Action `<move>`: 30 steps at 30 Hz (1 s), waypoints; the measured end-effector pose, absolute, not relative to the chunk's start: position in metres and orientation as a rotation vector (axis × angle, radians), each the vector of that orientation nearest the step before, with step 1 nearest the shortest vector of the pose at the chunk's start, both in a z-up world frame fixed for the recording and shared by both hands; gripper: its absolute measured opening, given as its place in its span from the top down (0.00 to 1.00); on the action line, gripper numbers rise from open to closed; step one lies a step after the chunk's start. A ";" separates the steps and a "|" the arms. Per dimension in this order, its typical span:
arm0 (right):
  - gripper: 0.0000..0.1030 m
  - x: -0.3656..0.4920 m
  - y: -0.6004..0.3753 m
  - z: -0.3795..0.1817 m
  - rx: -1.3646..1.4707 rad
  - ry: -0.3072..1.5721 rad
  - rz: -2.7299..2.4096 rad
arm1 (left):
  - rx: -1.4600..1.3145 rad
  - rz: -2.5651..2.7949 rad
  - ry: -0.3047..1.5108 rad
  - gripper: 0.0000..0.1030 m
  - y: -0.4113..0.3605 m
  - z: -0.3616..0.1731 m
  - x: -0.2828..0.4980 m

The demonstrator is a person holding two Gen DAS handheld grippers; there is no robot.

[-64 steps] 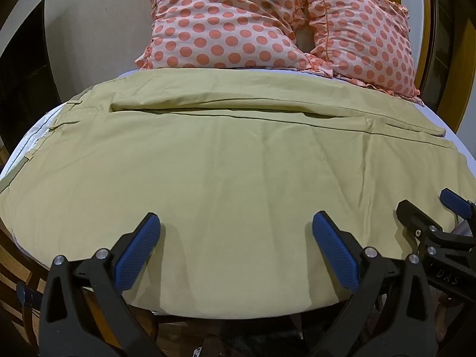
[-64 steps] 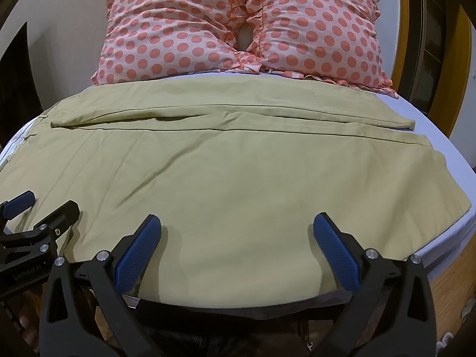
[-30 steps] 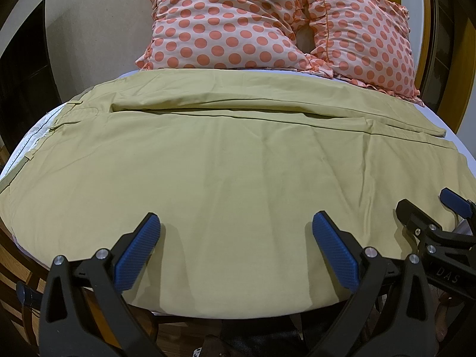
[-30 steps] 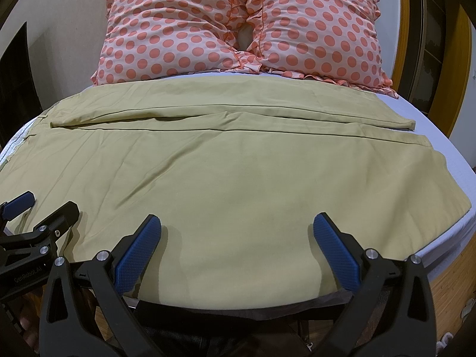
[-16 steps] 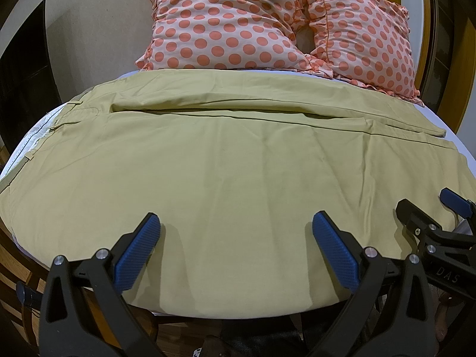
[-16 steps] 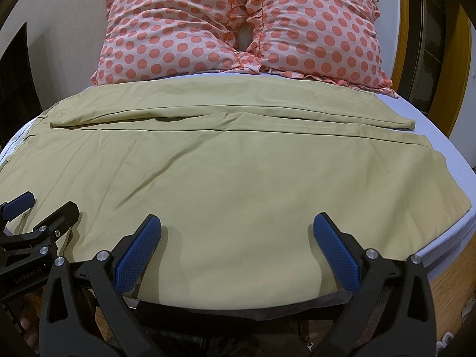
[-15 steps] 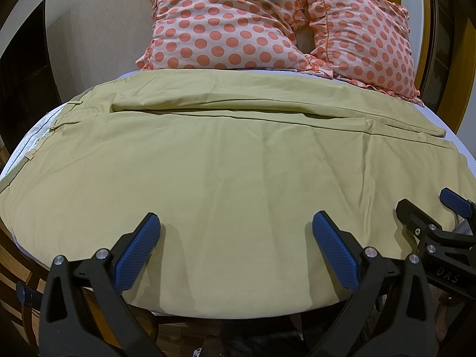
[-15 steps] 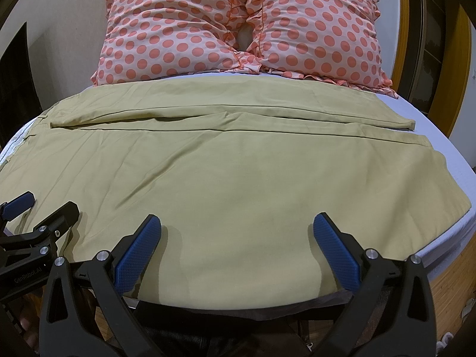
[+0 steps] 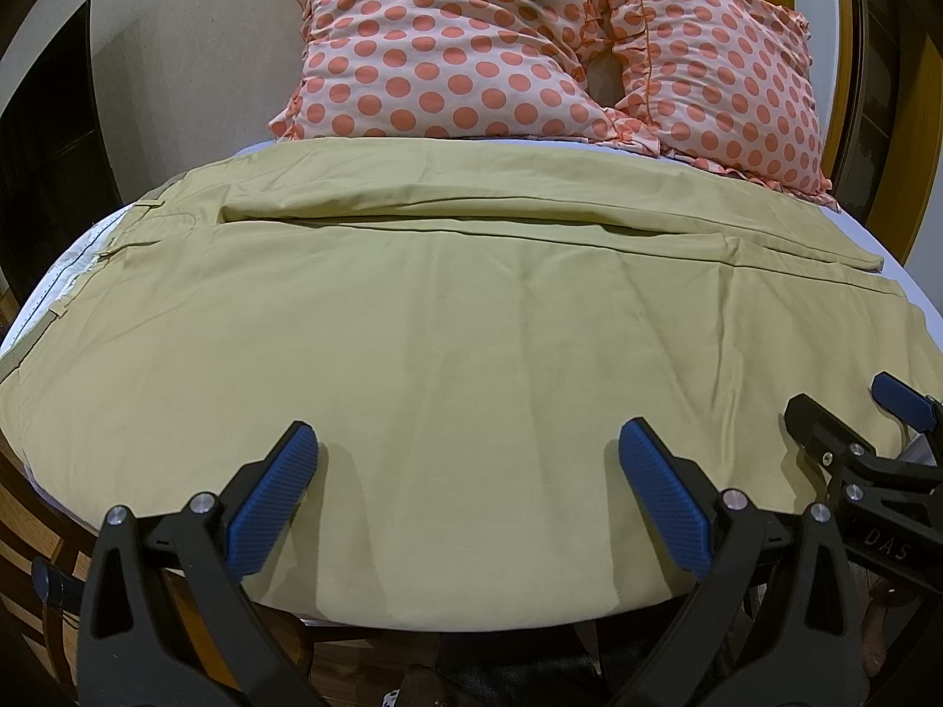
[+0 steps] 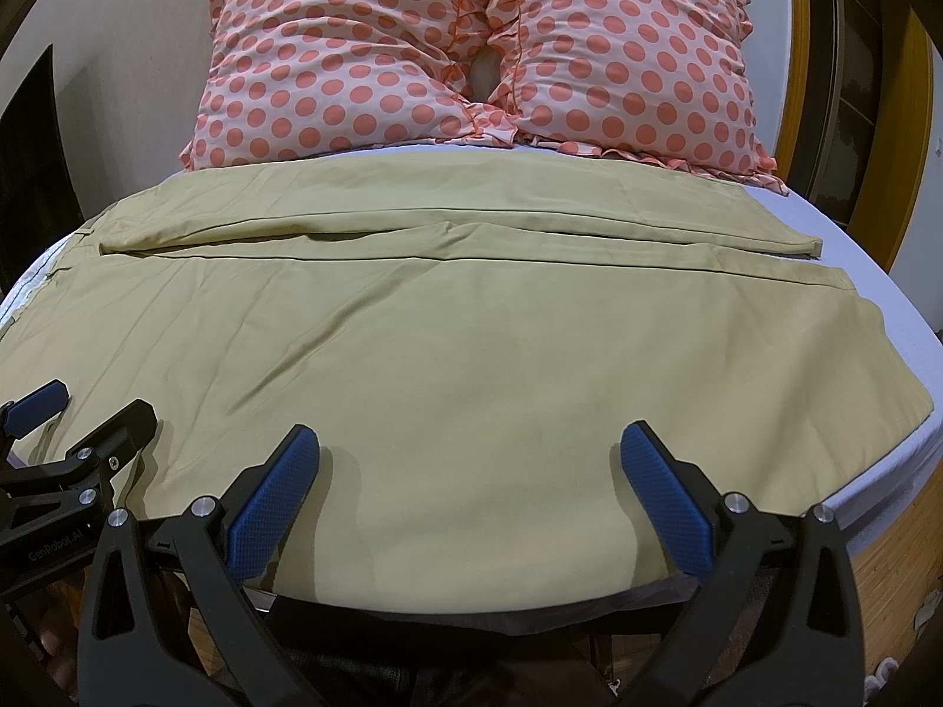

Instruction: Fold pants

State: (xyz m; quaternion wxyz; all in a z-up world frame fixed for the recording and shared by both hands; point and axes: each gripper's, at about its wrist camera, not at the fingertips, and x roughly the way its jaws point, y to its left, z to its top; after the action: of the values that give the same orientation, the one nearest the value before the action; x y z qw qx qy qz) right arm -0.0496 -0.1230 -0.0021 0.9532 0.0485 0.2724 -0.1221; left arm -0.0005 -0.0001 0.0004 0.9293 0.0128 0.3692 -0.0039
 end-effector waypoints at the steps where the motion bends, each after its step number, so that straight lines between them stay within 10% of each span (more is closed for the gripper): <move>1: 0.01 -0.050 -0.123 -0.002 0.099 0.553 -0.248 | 0.026 -0.008 0.756 0.02 0.000 0.000 -0.001; 30: 0.01 -0.042 -0.150 0.023 0.071 0.529 -0.193 | 0.022 -0.031 0.761 0.02 0.009 0.010 0.004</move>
State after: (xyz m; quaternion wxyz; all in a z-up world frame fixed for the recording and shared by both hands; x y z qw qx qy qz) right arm -0.0420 -0.1502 0.0226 0.9599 0.0352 0.2612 -0.0954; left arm 0.0043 0.0092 0.0101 0.9283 0.0108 0.3713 -0.0151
